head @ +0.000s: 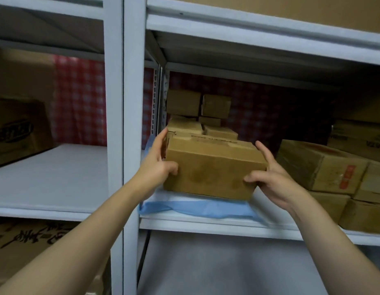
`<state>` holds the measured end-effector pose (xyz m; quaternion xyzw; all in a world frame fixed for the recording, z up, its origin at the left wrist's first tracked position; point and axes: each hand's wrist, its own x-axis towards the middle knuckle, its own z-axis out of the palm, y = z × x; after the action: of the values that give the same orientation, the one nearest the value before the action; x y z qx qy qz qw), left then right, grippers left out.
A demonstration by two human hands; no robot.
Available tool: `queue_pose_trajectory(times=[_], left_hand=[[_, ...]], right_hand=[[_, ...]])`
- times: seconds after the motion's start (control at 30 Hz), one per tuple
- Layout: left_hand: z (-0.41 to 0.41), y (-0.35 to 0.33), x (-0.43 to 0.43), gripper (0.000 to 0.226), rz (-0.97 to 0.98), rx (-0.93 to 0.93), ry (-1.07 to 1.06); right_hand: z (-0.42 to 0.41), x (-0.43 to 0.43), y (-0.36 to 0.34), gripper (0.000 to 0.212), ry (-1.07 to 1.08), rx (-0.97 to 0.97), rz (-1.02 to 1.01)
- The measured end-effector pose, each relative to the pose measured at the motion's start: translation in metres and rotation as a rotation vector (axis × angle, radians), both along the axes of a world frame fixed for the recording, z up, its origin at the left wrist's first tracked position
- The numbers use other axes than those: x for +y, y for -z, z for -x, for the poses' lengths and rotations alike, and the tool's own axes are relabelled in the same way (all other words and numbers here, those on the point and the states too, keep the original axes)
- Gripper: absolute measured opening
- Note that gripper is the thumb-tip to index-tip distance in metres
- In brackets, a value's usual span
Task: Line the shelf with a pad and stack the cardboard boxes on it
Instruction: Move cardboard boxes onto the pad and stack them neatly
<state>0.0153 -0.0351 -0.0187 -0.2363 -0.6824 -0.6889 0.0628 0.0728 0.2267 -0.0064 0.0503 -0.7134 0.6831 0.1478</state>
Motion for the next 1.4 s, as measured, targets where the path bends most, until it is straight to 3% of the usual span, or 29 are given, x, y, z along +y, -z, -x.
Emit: queue_pose_trajectory(times=[0.13,0.23,0.37,0.53,0.63,0.7,0.77,0.83,0.9,0.97,1.4], left_hand=[[0.003,0.008,-0.01,0.104,0.11,0.105,0.008],[0.012,0.018,-0.012,0.112,0.267,0.244,-0.129],[0.023,0.035,-0.004,0.112,0.385,0.396,-0.299],[0.032,0.045,0.002,0.114,0.399,0.391,-0.346],[0.033,0.037,-0.002,0.122,0.357,0.224,-0.137],[0.026,0.027,-0.003,0.12,0.317,0.07,0.006],[0.017,0.019,0.0,0.101,0.289,-0.031,0.012],[0.012,0.017,0.009,0.067,0.174,-0.079,-0.1],[0.013,0.02,0.016,0.039,0.056,-0.11,-0.219],[0.014,0.022,0.021,0.031,0.006,-0.135,-0.276],[0.022,0.03,0.03,0.039,0.026,-0.17,-0.336]], right_hand=[[0.004,-0.003,0.007,0.116,0.036,0.002,-0.39],[0.009,-0.002,0.019,0.125,0.158,0.092,-0.664],[0.018,-0.005,0.034,0.12,0.267,0.251,-0.823],[0.023,-0.005,0.043,0.118,0.303,0.246,-0.857],[0.021,-0.005,0.038,0.119,0.232,0.2,-0.834],[0.018,-0.007,0.033,0.109,0.17,0.139,-0.769],[0.016,-0.01,0.031,0.09,0.127,0.1,-0.697],[0.017,-0.013,0.031,0.074,0.135,0.103,-0.667],[0.019,-0.018,0.031,0.067,0.163,0.107,-0.677],[0.02,-0.023,0.03,0.068,0.183,0.097,-0.699],[0.022,-0.023,0.037,0.075,0.178,0.089,-0.695]])
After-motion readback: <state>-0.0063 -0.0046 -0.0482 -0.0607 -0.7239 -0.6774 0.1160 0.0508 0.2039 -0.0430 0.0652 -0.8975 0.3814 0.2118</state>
